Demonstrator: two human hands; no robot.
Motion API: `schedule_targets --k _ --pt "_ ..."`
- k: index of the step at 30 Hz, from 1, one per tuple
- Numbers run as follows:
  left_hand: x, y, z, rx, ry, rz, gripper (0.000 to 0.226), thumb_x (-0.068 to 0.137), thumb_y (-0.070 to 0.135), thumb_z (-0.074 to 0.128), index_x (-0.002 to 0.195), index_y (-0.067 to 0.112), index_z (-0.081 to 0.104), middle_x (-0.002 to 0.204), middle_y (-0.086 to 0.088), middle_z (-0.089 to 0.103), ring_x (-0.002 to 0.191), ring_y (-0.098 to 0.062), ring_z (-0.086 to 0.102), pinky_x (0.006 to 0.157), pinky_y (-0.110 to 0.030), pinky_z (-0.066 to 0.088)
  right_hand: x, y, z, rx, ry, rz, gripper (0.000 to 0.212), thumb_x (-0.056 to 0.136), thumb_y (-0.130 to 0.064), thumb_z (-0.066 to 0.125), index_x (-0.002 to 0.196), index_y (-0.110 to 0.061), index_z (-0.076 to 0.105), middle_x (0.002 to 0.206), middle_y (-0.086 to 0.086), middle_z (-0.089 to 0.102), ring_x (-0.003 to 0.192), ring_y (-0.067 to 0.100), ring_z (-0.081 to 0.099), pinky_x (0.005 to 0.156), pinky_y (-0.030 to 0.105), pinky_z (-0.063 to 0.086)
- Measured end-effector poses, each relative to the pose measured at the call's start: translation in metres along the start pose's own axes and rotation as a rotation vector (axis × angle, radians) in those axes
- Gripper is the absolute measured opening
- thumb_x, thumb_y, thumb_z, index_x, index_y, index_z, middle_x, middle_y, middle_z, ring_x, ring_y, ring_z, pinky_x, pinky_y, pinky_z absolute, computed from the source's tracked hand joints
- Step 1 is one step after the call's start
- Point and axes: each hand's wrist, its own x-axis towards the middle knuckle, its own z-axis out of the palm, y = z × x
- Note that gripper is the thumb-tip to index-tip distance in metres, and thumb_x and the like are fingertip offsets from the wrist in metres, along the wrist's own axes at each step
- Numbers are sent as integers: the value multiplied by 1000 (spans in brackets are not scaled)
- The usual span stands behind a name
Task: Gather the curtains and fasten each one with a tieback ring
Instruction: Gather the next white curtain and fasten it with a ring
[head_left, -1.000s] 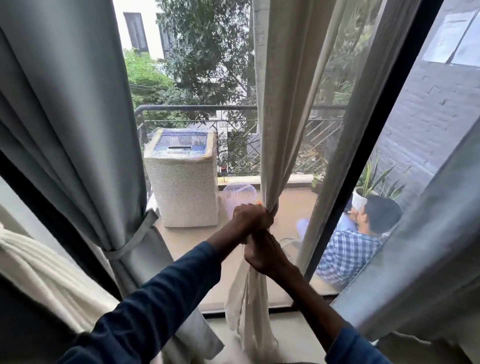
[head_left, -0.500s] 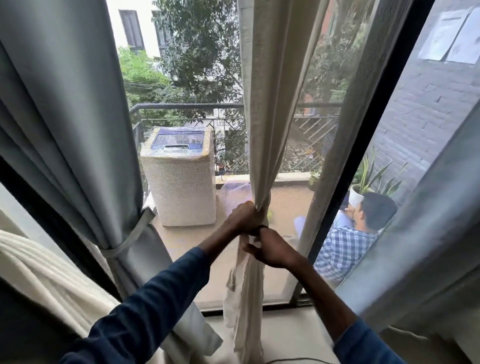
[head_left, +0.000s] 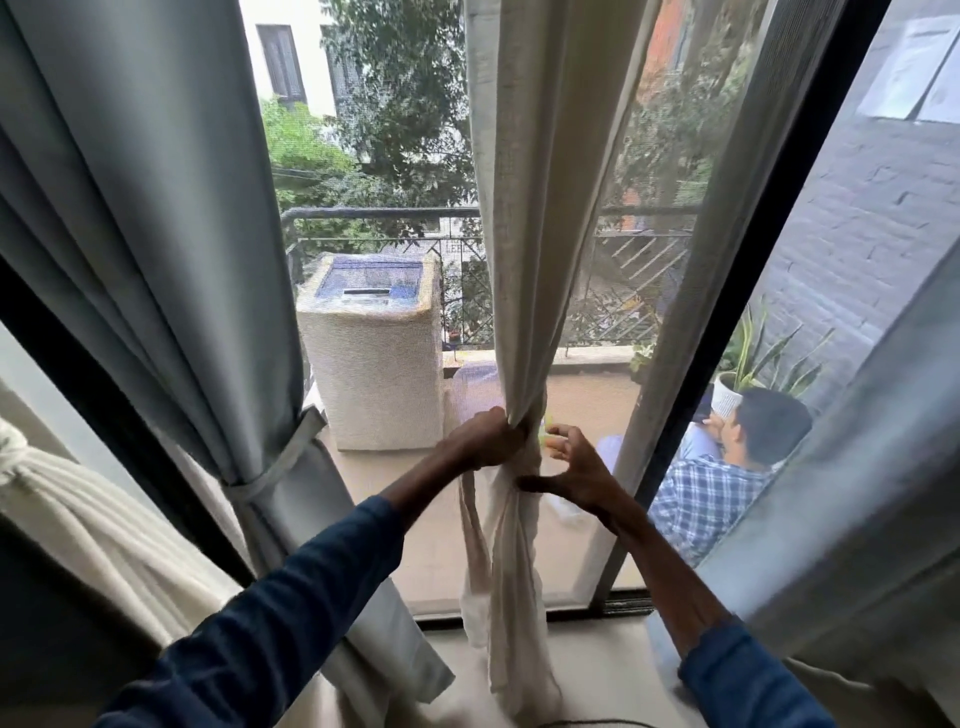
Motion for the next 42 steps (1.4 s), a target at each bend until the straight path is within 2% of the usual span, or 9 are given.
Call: schedule_targets --k 4,8,12,16,23,28,31,35,42 --pt "-7 14 7 23 -64 90 18 96 22 48 82 11 51 81 -19 60 59 -29 55 44 -26 36 6 2 27 -231 35 -19 78 59 -37 96 125 -13 62 112 -3 71 102 12 66 80 26 51" --pt "-12 10 9 -60 -187 128 33 97 41 59 81 12 56 61 -3 54 44 -18 46 42 -23 35 10 7 37 -141 202 -86 10 85 7 67 88 8 76 85 25 75 84 31 73 65 30 47" --pt "-16 -10 0 -165 -235 258 22 94 37 68 87 16 63 63 10 60 45 0 50 46 -16 41 12 10 22 -149 80 -103 16 87 10 62 90 6 77 91 22 76 91 31 72 80 49 57" --pt "-16 -22 -7 -150 -171 287 38 91 43 70 115 14 69 89 -15 74 67 -14 63 67 -32 54 16 11 16 -97 43 -78 12 87 9 68 96 13 73 96 24 74 94 24 65 81 48 54" --pt "-14 -42 -13 -92 -161 339 18 98 37 61 102 21 70 61 1 65 44 1 49 48 -7 35 21 19 16 -47 -63 -88 6 86 13 67 88 18 70 82 14 65 85 21 55 77 40 43" --pt "-13 -56 -12 120 -133 373 33 102 16 52 72 24 64 71 -3 72 59 -11 59 59 -24 44 13 25 7 -83 -98 -166 15 84 14 71 98 12 75 96 18 75 90 18 64 84 36 51" --pt "-9 -53 -12 247 -86 396 29 101 7 47 91 18 72 82 1 76 77 -12 69 71 -31 54 5 20 17 -24 -187 -189 14 90 12 66 97 5 76 96 16 75 90 13 66 85 27 53" --pt "-3 -35 -2 431 94 511 21 92 3 54 108 3 68 119 -17 68 116 -33 58 89 -41 51 0 15 38 59 -213 -170 21 90 10 65 87 -11 69 80 -1 74 86 23 69 88 44 55" --pt "2 -22 4 376 110 506 24 89 4 61 112 -3 67 113 -25 66 103 -39 62 82 -43 52 0 19 44 82 -63 -41 24 83 -11 81 93 7 68 94 26 73 93 29 70 88 53 53"
